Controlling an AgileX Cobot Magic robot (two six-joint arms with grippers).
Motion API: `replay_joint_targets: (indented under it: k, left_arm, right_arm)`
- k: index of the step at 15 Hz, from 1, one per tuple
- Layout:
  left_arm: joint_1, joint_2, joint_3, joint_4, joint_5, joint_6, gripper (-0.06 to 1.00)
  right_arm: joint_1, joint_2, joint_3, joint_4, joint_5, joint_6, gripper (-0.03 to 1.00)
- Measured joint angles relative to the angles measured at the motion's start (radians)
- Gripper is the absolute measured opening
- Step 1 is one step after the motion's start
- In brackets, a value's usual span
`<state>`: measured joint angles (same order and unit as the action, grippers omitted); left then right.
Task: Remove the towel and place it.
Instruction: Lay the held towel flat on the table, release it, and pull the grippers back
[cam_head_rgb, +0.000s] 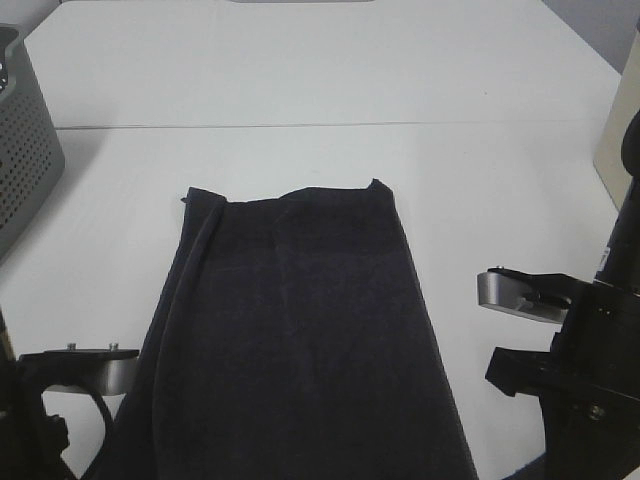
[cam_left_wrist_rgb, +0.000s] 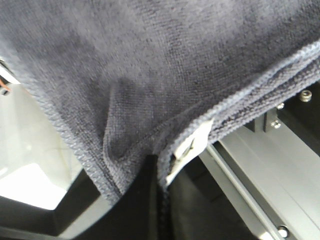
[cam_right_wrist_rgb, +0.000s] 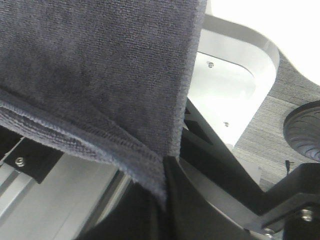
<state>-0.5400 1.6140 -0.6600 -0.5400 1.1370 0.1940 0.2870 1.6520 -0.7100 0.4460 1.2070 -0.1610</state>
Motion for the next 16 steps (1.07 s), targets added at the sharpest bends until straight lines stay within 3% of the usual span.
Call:
replay_joint_targets:
  k: [4,9,10,12,14,15,16]
  left_arm:
    - [-0.008,0.02,-0.038,0.023,0.0,0.0,0.0]
    - [-0.008,0.021,-0.039,-0.015,0.022,0.073,0.05]
    - [-0.008,0.021,-0.035,-0.003,0.024,0.084,0.1]
    - [-0.008,0.022,-0.035,0.0,0.006,0.089,0.35]
    - [-0.008,0.022,-0.034,-0.055,-0.032,0.09,0.65]
    - [-0.008,0.023,-0.034,-0.087,-0.042,0.098,0.76]
    - [-0.008,0.023,-0.034,-0.12,-0.05,0.113,0.8]
  right_arm:
    - [-0.002,0.0,0.0,-0.019,0.0,-0.002,0.01]
    - [-0.01,0.0,0.0,-0.03,0.0,-0.01,0.04]
    - [-0.012,0.0,0.0,-0.038,0.0,-0.013,0.07]
    - [-0.012,0.0,0.0,-0.025,0.0,-0.017,0.21]
    - [-0.012,0.0,0.0,0.002,0.0,-0.017,0.46]
    - [-0.012,0.0,0.0,0.009,0.0,-0.017,0.57]
    - [-0.012,0.0,0.0,0.011,0.0,-0.017,0.67]
